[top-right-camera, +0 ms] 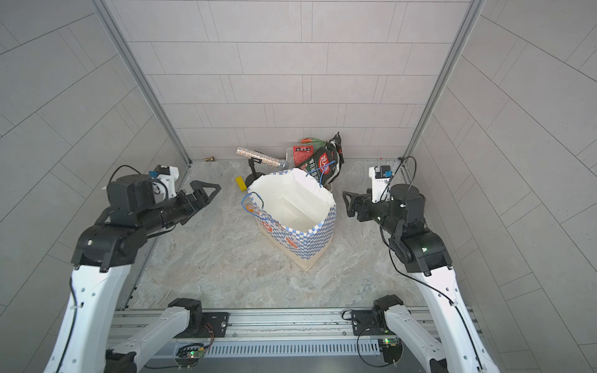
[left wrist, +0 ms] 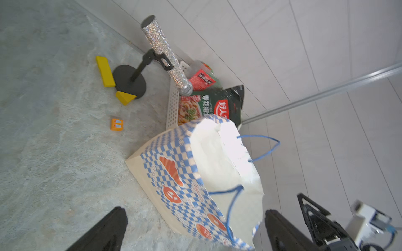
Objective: Place the condiment packets inside the bag
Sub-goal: Adjust the storage box at the center of the board.
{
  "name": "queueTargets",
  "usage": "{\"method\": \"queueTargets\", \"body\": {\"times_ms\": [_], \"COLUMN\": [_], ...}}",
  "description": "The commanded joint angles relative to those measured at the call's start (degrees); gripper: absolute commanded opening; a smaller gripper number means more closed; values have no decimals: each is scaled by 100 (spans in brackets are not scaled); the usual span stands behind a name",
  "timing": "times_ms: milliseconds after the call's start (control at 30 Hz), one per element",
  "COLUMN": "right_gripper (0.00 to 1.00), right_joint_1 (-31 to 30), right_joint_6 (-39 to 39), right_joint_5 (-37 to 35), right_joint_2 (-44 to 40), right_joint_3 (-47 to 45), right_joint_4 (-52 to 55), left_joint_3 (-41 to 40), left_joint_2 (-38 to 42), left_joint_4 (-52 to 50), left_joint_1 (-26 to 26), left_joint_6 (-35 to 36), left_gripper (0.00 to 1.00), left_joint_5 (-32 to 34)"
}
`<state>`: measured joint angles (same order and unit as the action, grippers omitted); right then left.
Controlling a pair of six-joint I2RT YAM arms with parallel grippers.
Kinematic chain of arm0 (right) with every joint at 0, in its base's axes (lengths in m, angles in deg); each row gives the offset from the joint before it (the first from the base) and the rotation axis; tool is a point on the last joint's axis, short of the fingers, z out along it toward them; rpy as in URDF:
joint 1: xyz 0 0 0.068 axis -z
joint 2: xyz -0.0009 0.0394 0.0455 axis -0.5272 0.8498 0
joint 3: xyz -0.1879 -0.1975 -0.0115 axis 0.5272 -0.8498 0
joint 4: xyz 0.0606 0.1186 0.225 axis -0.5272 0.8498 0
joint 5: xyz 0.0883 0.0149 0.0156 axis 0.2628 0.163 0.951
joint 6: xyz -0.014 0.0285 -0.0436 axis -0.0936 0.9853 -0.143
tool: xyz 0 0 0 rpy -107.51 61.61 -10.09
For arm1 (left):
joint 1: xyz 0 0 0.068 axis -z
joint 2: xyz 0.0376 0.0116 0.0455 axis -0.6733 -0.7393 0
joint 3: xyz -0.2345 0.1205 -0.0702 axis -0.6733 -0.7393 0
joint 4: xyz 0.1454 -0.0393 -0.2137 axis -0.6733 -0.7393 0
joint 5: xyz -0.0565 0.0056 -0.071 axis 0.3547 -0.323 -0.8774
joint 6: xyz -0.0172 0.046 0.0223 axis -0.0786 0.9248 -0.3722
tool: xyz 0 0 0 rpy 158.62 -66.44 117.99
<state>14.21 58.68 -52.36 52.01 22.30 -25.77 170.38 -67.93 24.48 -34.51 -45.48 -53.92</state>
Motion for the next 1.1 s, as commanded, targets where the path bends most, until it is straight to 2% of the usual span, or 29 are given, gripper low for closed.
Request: {"method": "queueTargets", "body": {"times_ms": [0, 100, 200, 267, 467, 633, 767, 1067], "right_gripper": [91, 91, 92, 92, 92, 87, 88, 85], "right_joint_1": [-524, -988, -1287, -1300, -1273, -1171, -1106, -595], "right_joint_6": [-314, -506, -704, -773, -935, -1011, -1024, -938], "right_joint_5": [-220, -214, -274, -403, -944, -993, -1142, 101], "right_joint_2": [323, 803, 1230, 1492, 2225, 2761, 2671, 3036], "right_joint_3": [268, 575, 720, 790, 1202, 1646, 1767, 1743], "right_joint_4": [690, 906, 918, 867, 750, 870, 871, 633], "left_joint_3": [317, 301, 267, 312, 293, 141, -5, -559], "left_joint_2": [55, -95, -136, -147, -153, -79, -3, -94], "left_joint_4": [-630, -626, -680, -786, -907, -909, -897, -423], "left_joint_1": [238, 539, 1076, 1219, 1315, 1658, 1977, 2991], "left_joint_6": [202, 86, 181, 253, 240, 25, -109, -774], "left_gripper": [100, 100, 100, 100, 100, 100, 100, 100], "left_joint_5": [-160, -603, -190, -10, -42, -151, 37, 166]}}
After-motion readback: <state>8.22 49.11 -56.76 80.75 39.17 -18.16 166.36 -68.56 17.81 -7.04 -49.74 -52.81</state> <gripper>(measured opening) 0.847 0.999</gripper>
